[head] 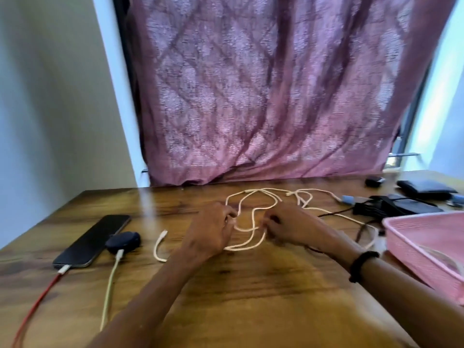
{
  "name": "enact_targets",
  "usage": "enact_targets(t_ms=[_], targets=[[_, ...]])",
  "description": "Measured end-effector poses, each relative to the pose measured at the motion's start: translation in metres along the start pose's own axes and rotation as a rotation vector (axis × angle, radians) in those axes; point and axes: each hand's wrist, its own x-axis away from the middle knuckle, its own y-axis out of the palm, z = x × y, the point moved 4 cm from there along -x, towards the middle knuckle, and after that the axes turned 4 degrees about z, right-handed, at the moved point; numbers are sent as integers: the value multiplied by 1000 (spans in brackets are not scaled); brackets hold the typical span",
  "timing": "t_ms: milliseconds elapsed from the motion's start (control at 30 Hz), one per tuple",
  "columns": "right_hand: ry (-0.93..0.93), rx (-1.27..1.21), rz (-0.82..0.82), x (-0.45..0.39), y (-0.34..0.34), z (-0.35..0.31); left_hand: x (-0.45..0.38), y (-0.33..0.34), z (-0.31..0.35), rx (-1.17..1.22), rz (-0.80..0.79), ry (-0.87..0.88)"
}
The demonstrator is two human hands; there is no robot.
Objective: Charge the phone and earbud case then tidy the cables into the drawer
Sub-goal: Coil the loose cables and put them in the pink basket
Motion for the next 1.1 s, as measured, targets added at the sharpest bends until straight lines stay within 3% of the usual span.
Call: enact_targets(t_ms=[67,200,367,533,633,700,767,867,1000,1100], targets=[[80,1,76,-24,5,28,-2,-13,-23,-73,3,-91],[256,1,149,-49,15,67,8,-17,-43,-62,-197,-305],[279,-25,376,-50,17,76,2,-13,-34,-30,-360,-186],[426,42,427,-39,6,106,5,-11,-21,112,-470,-79],[454,62,425,-34,11,113,1,-7,-20,-24,-414,-64],[355,-16,526,-36,4,97,-2,-5,-22,-36,-323,-118],[216,-139,611,-37,-9,65,-6,-10,-18,133,-220,-180],[121,-274,612,-29,-18,17,-22,-17,-4,605,-9,-369],[101,-796,309,-20,1,-38,-53,-7,17,1441,92,-611],[24,-881,222,-23,13,-46,-70,-2,26,1579,171,-554]])
